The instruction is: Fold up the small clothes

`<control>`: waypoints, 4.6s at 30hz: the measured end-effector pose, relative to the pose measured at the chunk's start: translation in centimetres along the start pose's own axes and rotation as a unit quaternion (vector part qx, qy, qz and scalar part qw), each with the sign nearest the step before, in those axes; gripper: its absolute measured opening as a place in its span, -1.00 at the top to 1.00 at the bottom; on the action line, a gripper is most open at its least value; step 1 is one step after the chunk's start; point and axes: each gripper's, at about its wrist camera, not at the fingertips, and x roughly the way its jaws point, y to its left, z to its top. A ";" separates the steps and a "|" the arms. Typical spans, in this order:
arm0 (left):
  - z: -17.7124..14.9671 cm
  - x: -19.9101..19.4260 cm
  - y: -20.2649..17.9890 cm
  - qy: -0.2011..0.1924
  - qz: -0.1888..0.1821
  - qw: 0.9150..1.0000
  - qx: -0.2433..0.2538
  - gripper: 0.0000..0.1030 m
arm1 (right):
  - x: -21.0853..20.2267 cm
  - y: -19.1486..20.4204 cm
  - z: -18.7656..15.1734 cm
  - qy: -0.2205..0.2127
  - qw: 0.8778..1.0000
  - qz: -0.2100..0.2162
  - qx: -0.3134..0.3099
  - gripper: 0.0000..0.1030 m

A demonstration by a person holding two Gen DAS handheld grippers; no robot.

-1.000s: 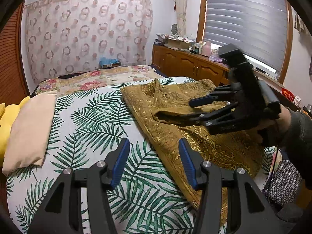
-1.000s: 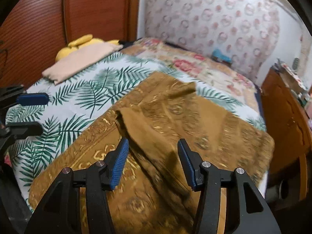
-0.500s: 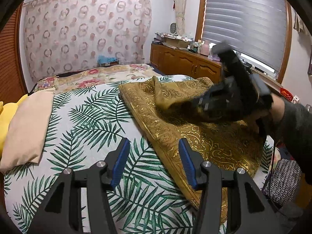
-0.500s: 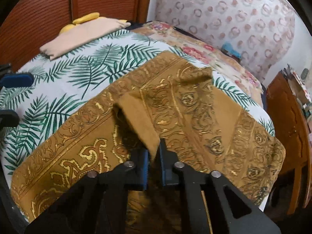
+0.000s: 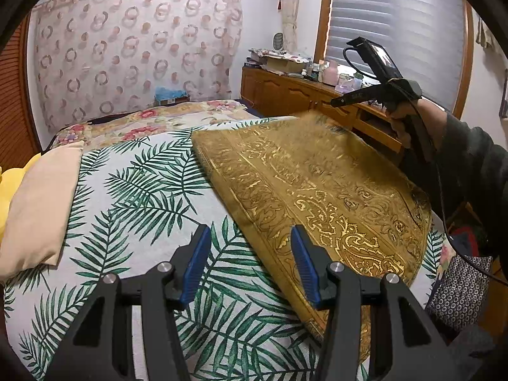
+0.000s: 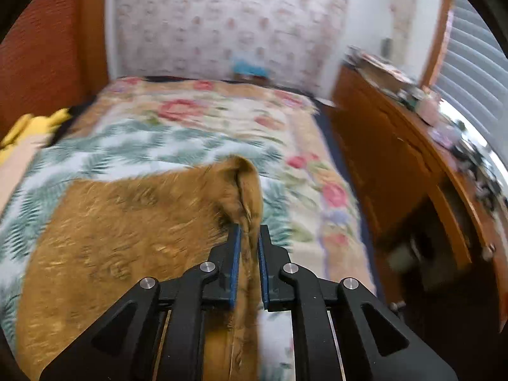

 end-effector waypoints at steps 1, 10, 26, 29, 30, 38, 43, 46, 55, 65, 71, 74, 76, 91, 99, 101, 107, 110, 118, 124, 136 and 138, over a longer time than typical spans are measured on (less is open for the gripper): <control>0.0 0.0 0.0 0.001 -0.001 1.000 0.000 0.01 | -0.1 -0.1 -0.2 0.002 1.000 0.002 0.000 0.65; -0.2 0.6 -0.9 0.016 -0.007 1.000 0.009 0.01 | -3.8 2.4 -4.5 -0.017 0.998 0.038 -0.041 0.31; -1.8 1.3 -2.3 0.053 -0.020 0.998 0.016 0.01 | -8.1 4.1 -16.1 -0.009 0.997 0.064 -0.039 0.11; -2.2 1.6 -2.6 0.062 -0.023 0.998 0.018 0.01 | -8.1 3.7 -16.9 -0.009 0.998 0.059 -0.029 0.09; -2.4 1.7 -2.7 0.067 -0.023 0.997 0.019 0.01 | -8.3 3.7 -17.3 -0.009 0.998 0.059 -0.027 0.08; -4.3 1.2 -2.8 0.096 -0.031 0.995 0.015 0.01 | -9.1 3.6 -18.7 -0.017 0.998 0.058 -0.016 0.07; -4.9 0.5 -3.2 0.104 -0.051 0.993 0.012 0.01 | -10.0 4.1 -18.9 -0.028 0.998 0.061 -0.020 0.07; -5.1 0.3 -3.5 0.105 -0.062 0.992 0.014 0.02 | -10.7 4.6 -18.8 -0.040 0.997 0.060 -0.024 0.06; -4.9 0.2 -4.3 0.120 -0.104 0.987 0.015 0.89 | -12.0 5.9 -18.8 -0.056 0.995 0.077 -0.033 -0.03; 2.1 -2.1 -4.5 0.026 -0.125 0.992 0.018 0.97 | -13.6 8.3 -19.2 -0.054 0.989 0.128 -0.058 -0.10; 5.9 0.3 -4.7 0.007 -0.120 0.993 0.022 0.97 | -15.3 10.1 -19.1 -0.066 0.984 0.146 -0.075 -0.27; 6.3 1.4 -4.7 0.007 -0.115 0.993 0.020 0.97 | -15.5 10.5 -19.2 -0.065 0.983 0.148 -0.082 -0.28; 6.5 1.9 -4.6 0.007 -0.109 0.994 0.021 0.97 | -15.6 10.5 -19.3 -0.065 0.983 0.147 -0.085 -0.28; 6.0 2.9 -3.4 0.009 -0.088 0.996 0.003 0.97 | -12.9 10.4 -20.3 -0.031 0.985 0.137 -0.099 -0.29; 5.6 2.8 -3.3 0.007 -0.083 0.997 0.003 0.97 | -10.9 7.9 -20.7 -0.011 0.989 0.120 -0.080 -0.29; 5.6 2.8 -3.2 0.008 -0.083 0.997 0.002 0.97 | -10.8 7.6 -20.8 -0.010 0.990 0.121 -0.078 -0.29; 5.5 2.3 -3.2 0.007 -0.076 0.997 0.001 0.96 | -11.1 7.4 -20.0 -0.022 0.985 0.146 -0.085 0.63; 5.7 2.0 -2.9 0.004 -0.070 0.998 -0.001 0.96 | -11.6 7.6 -19.4 -0.037 0.986 0.136 -0.094 0.84; 7.2 1.6 -1.0 -0.013 -0.048 0.999 -0.009 0.95 | -12.6 6.8 -13.0 -0.101 0.983 0.119 -0.092 0.90; 8.7 3.5 1.2 -0.008 -0.038 0.999 -0.022 0.92 | -10.5 6.8 -8.4 -0.124 0.980 0.115 -0.106 0.90; 9.3 7.6 4.8 0.029 -0.024 0.998 -0.043 0.22 | -1.0 6.4 -5.9 -0.071 0.980 0.150 -0.110 0.91; 9.3 7.5 5.7 0.027 -0.023 0.998 -0.049 0.18 | -0.1 6.5 -5.7 -0.065 0.980 0.149 -0.113 0.91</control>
